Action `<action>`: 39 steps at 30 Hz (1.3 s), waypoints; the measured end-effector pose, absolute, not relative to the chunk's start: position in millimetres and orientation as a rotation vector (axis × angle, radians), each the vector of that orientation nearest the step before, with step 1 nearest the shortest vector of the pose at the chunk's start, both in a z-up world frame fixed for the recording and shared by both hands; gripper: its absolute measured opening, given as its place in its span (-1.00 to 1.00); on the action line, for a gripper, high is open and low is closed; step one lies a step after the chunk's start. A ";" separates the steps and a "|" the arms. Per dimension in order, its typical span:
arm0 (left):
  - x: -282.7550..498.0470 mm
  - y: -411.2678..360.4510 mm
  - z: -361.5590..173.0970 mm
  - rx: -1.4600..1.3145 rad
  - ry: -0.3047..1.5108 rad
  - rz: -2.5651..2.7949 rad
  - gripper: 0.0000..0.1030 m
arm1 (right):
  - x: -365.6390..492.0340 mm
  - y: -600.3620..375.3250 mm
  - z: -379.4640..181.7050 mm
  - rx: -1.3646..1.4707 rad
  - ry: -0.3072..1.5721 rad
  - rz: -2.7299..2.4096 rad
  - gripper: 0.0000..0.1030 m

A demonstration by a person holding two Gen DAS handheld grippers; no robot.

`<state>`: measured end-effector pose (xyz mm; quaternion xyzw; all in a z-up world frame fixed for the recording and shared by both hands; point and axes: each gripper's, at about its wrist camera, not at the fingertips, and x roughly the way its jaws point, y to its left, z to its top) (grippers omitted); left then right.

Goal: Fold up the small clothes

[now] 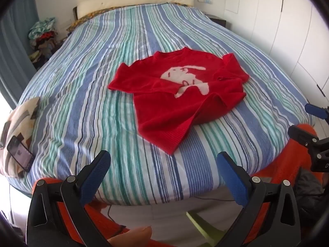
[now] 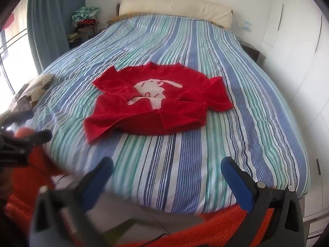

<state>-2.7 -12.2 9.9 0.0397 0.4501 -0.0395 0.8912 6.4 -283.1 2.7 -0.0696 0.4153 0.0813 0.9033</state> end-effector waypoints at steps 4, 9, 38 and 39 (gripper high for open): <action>-1.2 -9.8 6.3 0.082 0.945 -0.078 0.99 | -3.2 -277.4 -9.6 -0.149 0.848 0.167 1.00; -0.9 -5.4 4.0 0.074 0.958 -0.066 0.99 | -3.7 -276.6 -10.2 -0.149 0.847 0.167 1.00; -3.0 -9.8 -5.2 0.122 0.981 -0.062 0.99 | -3.2 -269.4 -16.6 -0.139 0.868 0.173 1.00; -3.0 -10.1 -5.3 0.124 0.982 -0.062 0.99 | -2.7 -269.4 -16.8 -0.138 0.868 0.174 1.00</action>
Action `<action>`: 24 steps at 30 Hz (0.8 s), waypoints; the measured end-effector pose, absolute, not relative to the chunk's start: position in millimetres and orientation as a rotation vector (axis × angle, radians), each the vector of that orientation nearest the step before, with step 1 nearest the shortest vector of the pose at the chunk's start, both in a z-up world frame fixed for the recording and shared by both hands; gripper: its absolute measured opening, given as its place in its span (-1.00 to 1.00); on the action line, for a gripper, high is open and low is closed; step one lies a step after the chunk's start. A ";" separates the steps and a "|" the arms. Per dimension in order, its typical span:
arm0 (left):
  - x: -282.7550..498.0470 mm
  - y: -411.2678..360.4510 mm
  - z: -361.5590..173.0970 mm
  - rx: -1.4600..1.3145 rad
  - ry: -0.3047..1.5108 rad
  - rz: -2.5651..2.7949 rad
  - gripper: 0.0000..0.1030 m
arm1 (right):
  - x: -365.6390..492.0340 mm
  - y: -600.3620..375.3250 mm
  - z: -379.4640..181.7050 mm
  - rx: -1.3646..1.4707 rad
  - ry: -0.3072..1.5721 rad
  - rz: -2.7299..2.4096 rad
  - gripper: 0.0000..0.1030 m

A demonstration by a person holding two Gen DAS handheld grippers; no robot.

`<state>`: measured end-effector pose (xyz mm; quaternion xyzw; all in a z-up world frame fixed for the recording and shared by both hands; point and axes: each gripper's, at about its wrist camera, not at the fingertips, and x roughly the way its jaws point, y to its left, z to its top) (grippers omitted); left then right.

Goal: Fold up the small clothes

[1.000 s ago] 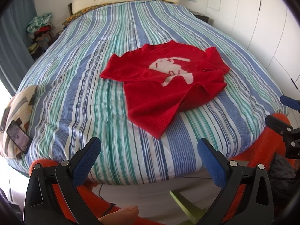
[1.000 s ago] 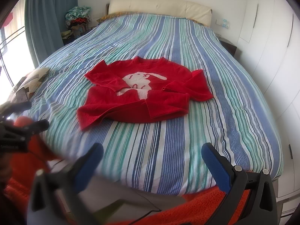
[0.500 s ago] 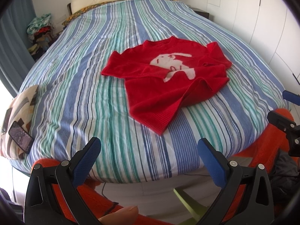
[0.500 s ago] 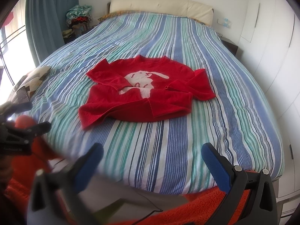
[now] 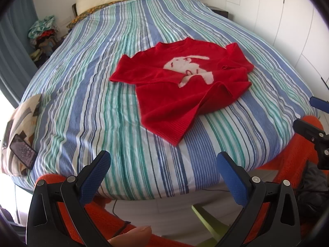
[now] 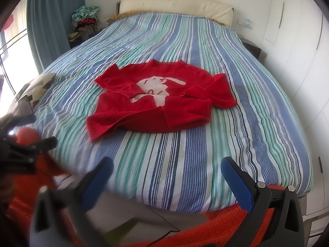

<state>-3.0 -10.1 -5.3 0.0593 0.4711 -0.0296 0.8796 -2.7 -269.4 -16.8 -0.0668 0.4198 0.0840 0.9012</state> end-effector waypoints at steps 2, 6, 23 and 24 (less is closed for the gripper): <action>-3.2 -10.3 -5.5 0.124 0.981 -0.062 0.99 | -2.2 -269.2 -17.4 -0.138 0.871 0.174 1.00; -3.4 -10.5 -5.6 0.125 0.979 -0.061 0.99 | -2.2 -268.8 -17.7 -0.138 0.871 0.175 1.00; -3.9 -9.8 -5.4 0.133 0.972 -0.057 0.99 | -1.0 -263.9 -20.0 -0.145 0.871 0.168 1.00; -3.9 -9.9 -5.4 0.133 0.973 -0.057 0.99 | -0.2 -263.5 -19.8 -0.145 0.872 0.168 1.00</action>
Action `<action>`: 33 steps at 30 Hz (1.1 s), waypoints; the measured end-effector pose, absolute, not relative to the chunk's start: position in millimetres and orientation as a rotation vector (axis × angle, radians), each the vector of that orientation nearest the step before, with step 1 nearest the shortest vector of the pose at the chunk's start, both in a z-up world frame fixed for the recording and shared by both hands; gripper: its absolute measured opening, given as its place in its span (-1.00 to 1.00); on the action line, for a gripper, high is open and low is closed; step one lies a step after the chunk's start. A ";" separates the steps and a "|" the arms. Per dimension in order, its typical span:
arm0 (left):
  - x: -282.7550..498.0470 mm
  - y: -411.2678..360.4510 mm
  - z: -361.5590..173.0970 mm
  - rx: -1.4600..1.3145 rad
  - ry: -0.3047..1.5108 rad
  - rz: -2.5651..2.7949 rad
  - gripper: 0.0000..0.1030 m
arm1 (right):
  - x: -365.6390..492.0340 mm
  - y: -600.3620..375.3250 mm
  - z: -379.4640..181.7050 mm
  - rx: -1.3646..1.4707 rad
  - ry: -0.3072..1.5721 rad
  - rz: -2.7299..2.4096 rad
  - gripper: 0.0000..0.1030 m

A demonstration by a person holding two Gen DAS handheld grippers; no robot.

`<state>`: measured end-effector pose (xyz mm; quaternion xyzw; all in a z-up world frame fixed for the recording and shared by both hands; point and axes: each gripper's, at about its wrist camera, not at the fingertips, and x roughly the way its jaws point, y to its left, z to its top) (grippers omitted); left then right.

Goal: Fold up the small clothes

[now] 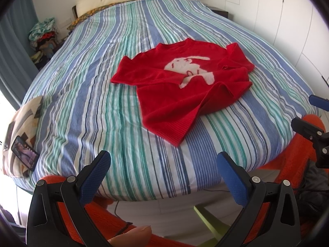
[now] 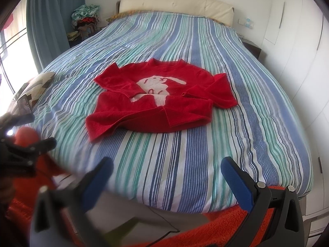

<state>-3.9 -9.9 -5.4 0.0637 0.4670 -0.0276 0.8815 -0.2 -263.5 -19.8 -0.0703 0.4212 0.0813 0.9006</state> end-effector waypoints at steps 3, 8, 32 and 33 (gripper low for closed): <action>-3.9 -9.9 -5.5 0.133 0.973 -0.057 0.99 | 0.0 -263.5 -20.2 -0.146 0.873 0.168 1.00; -2.8 -10.6 -5.9 0.138 0.979 -0.058 0.99 | 1.4 -263.7 -20.6 -0.147 0.878 0.168 1.00; -2.7 -10.7 -8.8 0.144 0.983 -0.057 0.99 | 4.0 -265.2 -25.9 -0.141 0.899 0.160 1.00; -2.8 -10.6 -9.0 0.144 0.984 -0.057 0.99 | 4.0 -265.1 -25.9 -0.141 0.898 0.159 1.00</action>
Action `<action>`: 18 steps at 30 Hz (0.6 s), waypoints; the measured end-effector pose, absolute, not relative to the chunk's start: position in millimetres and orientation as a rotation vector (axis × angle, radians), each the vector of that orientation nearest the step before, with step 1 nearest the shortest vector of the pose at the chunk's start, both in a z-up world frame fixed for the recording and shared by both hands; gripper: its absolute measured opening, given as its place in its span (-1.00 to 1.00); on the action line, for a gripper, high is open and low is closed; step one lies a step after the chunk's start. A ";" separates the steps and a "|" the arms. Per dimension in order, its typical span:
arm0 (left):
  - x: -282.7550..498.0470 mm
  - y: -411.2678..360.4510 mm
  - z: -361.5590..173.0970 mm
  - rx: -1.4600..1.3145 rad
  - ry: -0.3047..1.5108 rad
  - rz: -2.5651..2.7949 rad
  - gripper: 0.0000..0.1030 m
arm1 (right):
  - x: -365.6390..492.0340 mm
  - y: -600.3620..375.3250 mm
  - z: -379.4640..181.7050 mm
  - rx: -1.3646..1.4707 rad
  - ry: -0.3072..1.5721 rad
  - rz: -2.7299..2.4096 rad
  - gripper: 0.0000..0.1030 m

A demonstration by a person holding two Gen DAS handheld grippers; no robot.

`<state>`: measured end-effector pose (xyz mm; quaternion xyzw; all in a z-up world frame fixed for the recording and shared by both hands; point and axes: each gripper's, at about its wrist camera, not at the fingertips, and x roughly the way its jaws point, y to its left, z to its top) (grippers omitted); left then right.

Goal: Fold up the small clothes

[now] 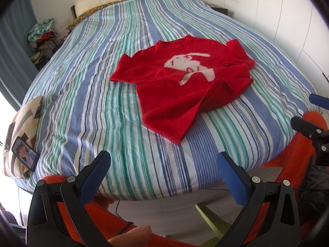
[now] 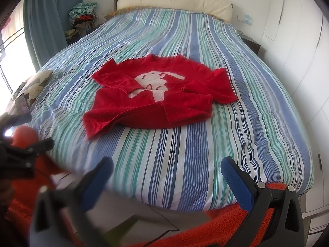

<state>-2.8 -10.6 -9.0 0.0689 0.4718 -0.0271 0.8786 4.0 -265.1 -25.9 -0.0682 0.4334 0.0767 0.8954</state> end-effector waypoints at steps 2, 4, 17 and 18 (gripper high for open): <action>-3.5 -10.4 -9.6 0.144 0.984 -0.057 0.99 | 4.4 -265.6 -25.9 -0.141 0.899 0.159 1.00; -4.0 -9.3 -10.5 0.144 0.985 -0.057 0.99 | 4.9 -265.9 -26.4 -0.140 0.901 0.158 1.00; -2.9 -9.1 -13.8 0.150 0.995 -0.055 0.99 | 6.9 -265.4 -30.8 -0.143 0.916 0.156 1.00; -2.5 -11.1 -13.7 0.152 0.996 -0.055 0.99 | 7.0 -265.5 -31.0 -0.143 0.917 0.156 1.00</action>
